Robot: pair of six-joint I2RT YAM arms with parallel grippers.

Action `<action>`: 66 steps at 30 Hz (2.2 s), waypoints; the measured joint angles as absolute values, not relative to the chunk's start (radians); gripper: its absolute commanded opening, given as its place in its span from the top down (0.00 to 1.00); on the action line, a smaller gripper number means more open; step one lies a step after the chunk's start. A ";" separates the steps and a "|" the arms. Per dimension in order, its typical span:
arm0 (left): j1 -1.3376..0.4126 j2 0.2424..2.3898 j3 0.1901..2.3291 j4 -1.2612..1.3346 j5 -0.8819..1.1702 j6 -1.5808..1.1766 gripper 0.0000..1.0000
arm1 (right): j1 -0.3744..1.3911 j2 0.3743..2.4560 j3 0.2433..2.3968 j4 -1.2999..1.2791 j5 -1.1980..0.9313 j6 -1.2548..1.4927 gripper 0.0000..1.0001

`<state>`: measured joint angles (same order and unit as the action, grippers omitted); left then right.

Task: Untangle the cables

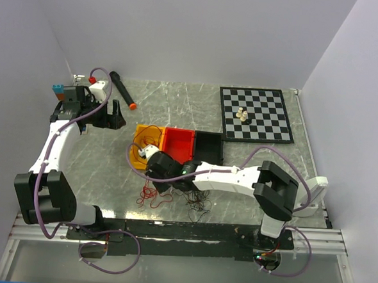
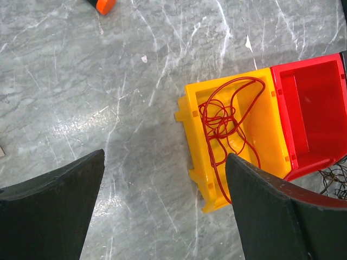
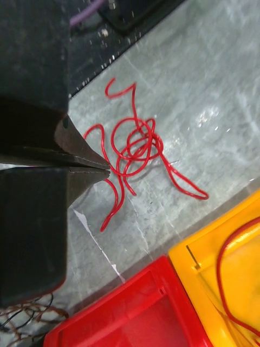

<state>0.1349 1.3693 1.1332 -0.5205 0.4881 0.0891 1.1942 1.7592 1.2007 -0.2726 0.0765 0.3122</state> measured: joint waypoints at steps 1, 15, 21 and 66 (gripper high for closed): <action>0.135 1.369 1.133 -0.521 0.487 0.089 0.03 | 1.193 1.748 1.201 -0.273 0.073 0.310 0.92; 0.135 1.369 1.125 -0.511 0.472 0.090 0.03 | 1.193 1.790 1.241 -0.245 -0.016 0.315 0.40; 0.135 1.369 1.103 -0.507 0.463 0.094 0.03 | 1.193 1.914 1.299 -0.247 -0.049 0.321 0.44; 0.142 1.367 1.099 -0.475 0.398 0.086 0.03 | 1.224 1.916 1.440 -0.338 0.025 0.277 0.28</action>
